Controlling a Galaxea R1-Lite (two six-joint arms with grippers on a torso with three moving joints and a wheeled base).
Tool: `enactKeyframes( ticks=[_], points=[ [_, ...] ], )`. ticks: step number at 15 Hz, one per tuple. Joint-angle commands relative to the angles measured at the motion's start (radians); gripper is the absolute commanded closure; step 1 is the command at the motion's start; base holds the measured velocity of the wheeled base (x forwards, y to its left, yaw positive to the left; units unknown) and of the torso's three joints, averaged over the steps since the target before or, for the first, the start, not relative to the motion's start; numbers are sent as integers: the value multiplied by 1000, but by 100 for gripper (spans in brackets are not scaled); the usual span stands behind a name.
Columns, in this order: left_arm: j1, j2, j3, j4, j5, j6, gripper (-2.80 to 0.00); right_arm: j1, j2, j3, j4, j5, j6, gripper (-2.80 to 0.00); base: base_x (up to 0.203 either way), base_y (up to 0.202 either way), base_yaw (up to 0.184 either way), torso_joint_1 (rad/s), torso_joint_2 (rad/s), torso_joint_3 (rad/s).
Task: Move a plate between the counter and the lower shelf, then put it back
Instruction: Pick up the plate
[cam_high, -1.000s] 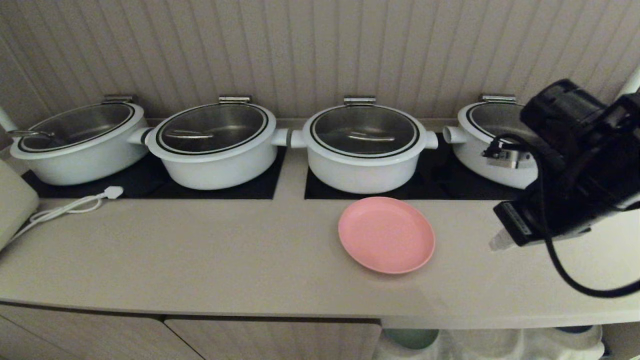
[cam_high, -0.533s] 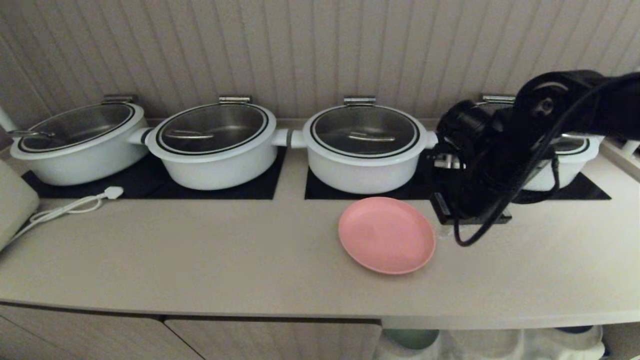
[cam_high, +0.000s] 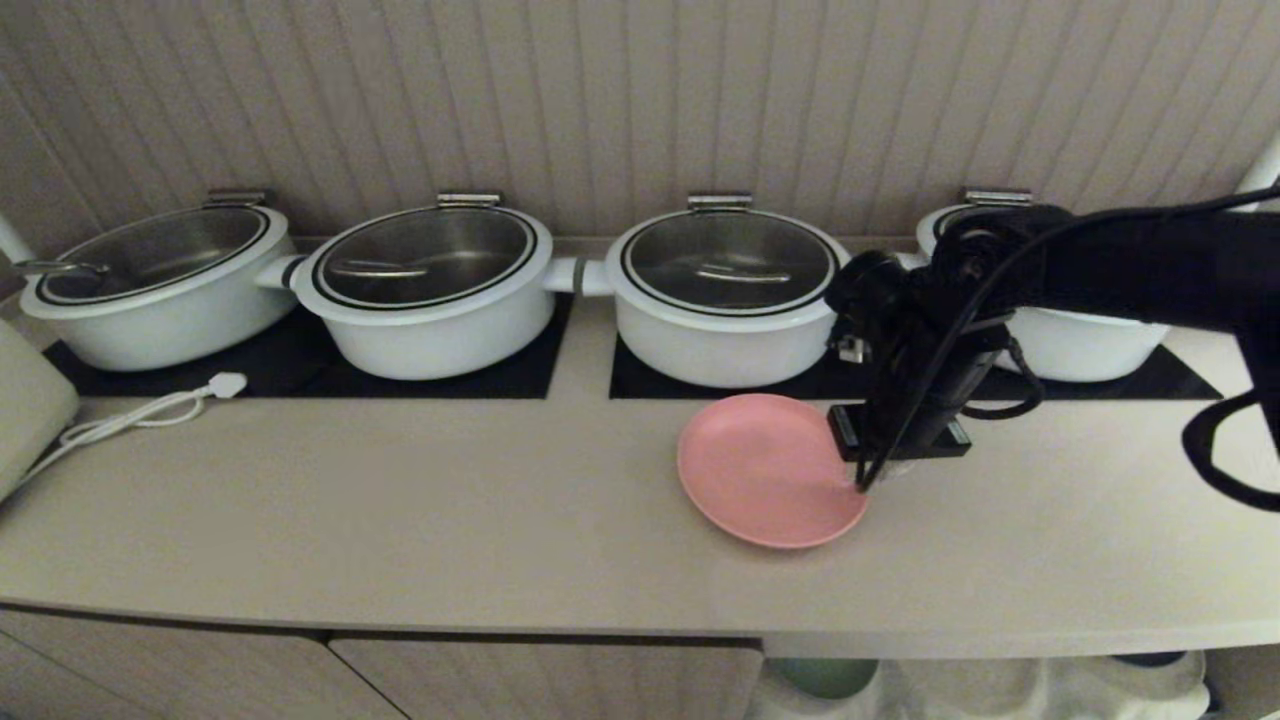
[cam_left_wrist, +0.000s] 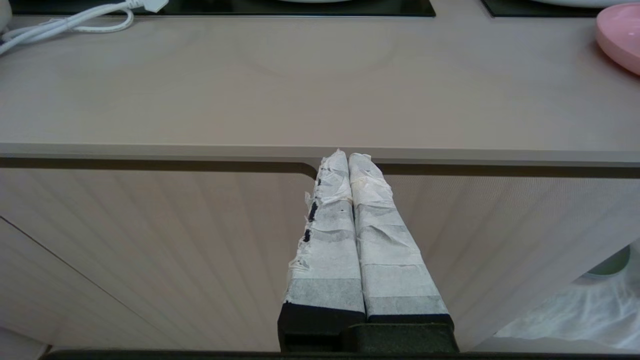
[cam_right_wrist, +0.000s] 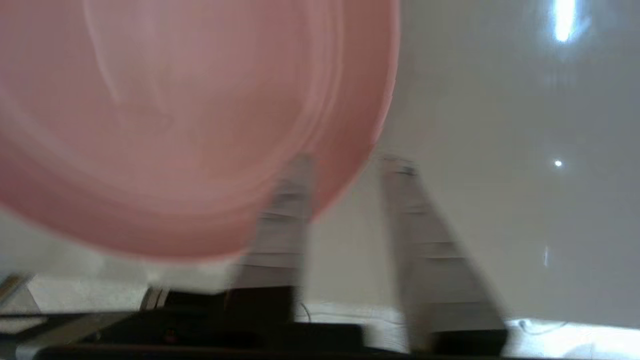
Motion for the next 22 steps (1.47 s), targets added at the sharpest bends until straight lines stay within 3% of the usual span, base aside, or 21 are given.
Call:
enactKeyframes(
  ticks=[1, 5, 9, 22],
  points=[
    [0, 0, 0, 0, 0, -1, 0, -10, 9, -1, 0, 1, 2, -280, 0, 0, 0, 0, 0, 0],
    [0, 0, 0, 0, 1, -1, 0, -14, 12, -1, -8, 1, 2, -280, 0, 0, 0, 0, 0, 0],
    [0, 0, 0, 0, 0, -1, 0, -14, 31, -1, -113, 1, 3, -280, 0, 0, 0, 0, 0, 0],
    [0, 0, 0, 0, 0, -1, 0, -14, 97, -1, -154, 6, 3, -280, 0, 0, 0, 0, 0, 0]
  ],
)
